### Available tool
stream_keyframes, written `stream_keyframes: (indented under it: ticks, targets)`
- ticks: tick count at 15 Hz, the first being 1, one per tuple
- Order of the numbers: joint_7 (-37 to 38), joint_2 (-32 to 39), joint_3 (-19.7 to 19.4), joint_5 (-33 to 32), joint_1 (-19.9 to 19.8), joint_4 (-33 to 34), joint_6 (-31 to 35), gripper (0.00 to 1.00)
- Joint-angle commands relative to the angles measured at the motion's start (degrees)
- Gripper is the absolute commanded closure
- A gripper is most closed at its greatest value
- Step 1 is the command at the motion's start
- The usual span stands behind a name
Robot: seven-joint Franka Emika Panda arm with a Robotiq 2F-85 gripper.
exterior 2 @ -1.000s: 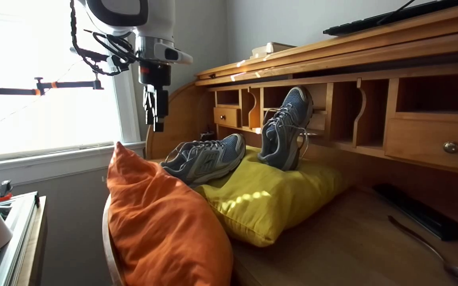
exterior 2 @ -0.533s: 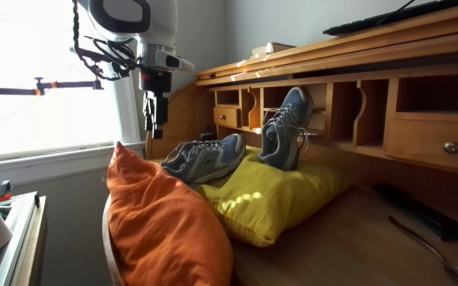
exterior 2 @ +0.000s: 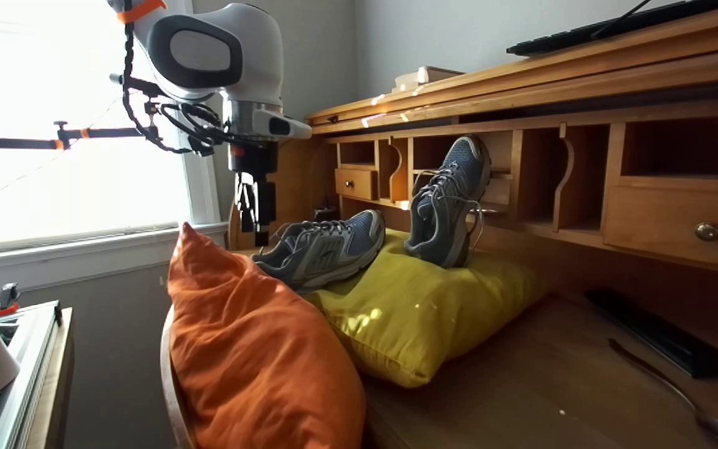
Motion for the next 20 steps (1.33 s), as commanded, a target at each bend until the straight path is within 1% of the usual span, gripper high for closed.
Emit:
stream_keyframes:
  ticks: [1,6,7,8,9,13,17,18,20]
  targets:
    - [0.0,3.1,0.2,-1.6,0.3,-2.0,7.4,0.00]
    - [2.3,7.5,0.9,-4.8,0.0,-1.3,17.0,0.00]
    - [2.4,8.1,0.9,-4.9,0.1,-1.3,18.2,0.25]
    - [2.8,8.6,0.9,-5.4,0.1,-1.3,19.4,0.26]
    - [2.5,9.0,0.9,-4.6,0.3,-1.3,19.8,0.34]
    - [0.1,8.9,0.9,2.2,1.5,-1.4,18.6,0.66]
    - [-1.0,6.6,0.7,6.7,2.1,-1.2,17.5,0.95]
    - [-1.9,5.4,0.7,8.6,2.4,-1.1,16.7,1.00]
    - [-3.9,2.4,0.2,12.3,3.0,-1.3,14.0,1.00]
